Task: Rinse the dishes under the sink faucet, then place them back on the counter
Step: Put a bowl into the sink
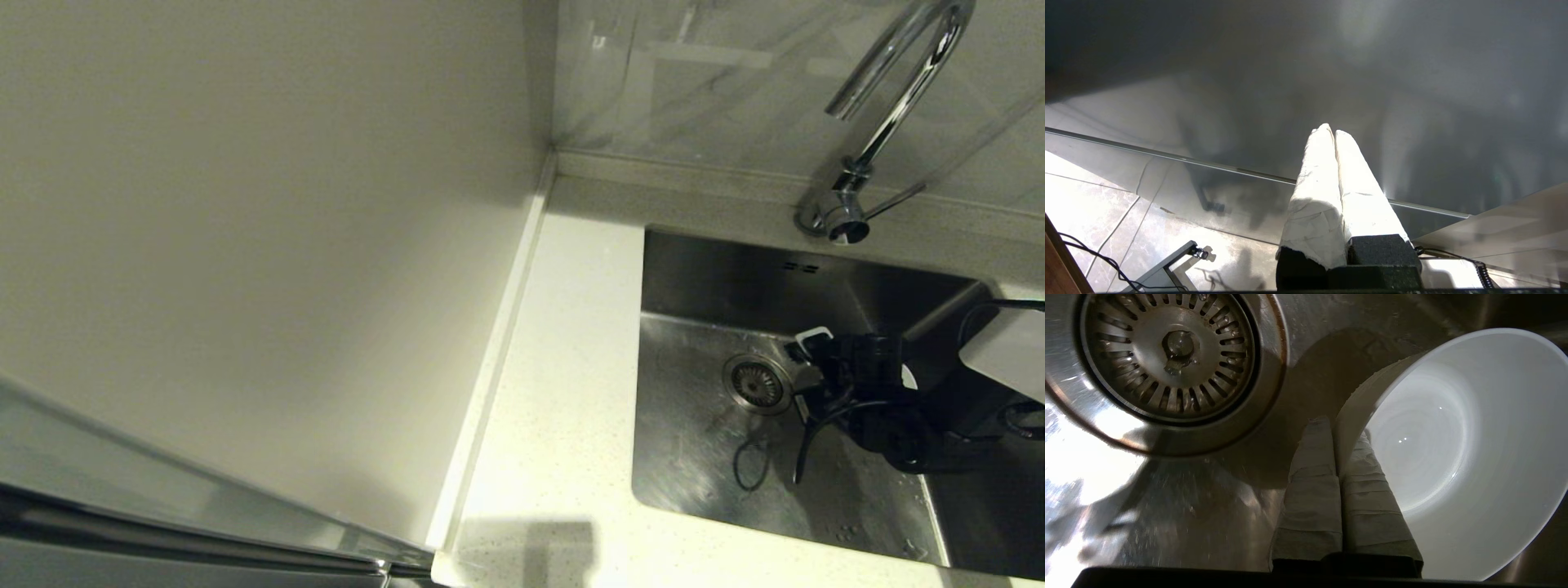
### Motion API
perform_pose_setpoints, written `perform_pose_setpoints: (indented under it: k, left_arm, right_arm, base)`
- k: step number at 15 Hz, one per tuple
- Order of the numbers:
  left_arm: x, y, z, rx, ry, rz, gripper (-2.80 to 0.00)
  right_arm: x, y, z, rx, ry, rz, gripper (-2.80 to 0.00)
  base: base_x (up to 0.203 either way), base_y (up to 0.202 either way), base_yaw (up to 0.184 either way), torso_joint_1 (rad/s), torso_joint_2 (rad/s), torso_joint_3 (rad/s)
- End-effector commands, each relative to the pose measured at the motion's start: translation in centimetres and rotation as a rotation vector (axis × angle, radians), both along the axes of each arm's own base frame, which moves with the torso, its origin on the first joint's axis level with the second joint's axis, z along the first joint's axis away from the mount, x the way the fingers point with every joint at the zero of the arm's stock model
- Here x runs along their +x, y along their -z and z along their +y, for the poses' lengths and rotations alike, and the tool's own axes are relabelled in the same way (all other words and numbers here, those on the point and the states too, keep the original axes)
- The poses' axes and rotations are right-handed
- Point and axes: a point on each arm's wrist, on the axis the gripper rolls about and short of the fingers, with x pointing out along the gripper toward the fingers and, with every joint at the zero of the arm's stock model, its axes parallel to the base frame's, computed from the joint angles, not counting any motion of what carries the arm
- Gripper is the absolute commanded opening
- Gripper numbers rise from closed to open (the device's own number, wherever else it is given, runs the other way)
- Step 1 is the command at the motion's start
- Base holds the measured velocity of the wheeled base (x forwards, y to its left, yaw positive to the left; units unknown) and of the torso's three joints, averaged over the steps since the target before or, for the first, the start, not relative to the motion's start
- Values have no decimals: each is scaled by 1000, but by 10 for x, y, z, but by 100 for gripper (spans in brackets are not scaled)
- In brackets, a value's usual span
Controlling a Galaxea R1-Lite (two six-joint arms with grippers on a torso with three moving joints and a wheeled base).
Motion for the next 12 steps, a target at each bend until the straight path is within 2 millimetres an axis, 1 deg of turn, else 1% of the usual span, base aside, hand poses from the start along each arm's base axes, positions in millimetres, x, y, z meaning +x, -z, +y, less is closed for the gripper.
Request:
perform_pose_setpoints:
  k: [1,3,6,12]
  left_arm:
    - [0,0,0,-1,-2,-3,-280]
    - [0,0,0,-1,0,-3,-280]
    - [0,0,0,-1,-2,-3,-280]
    - [0,0,0,-1,0,-3,-280]
  right_arm:
    - [14,22,-1,-2,6,42,-280]
    - [22,30,-2,7,23,67,-280]
    - [30,34,-4,9,52,67,-280]
    - [32,33,-4,0,67,75,-280]
  base:
    - [0,0,0,0,0,0]
    - [0,0,0,0,0,0]
    - [0,0,0,0,0,0]
    - [0,0,0,0,0,0]
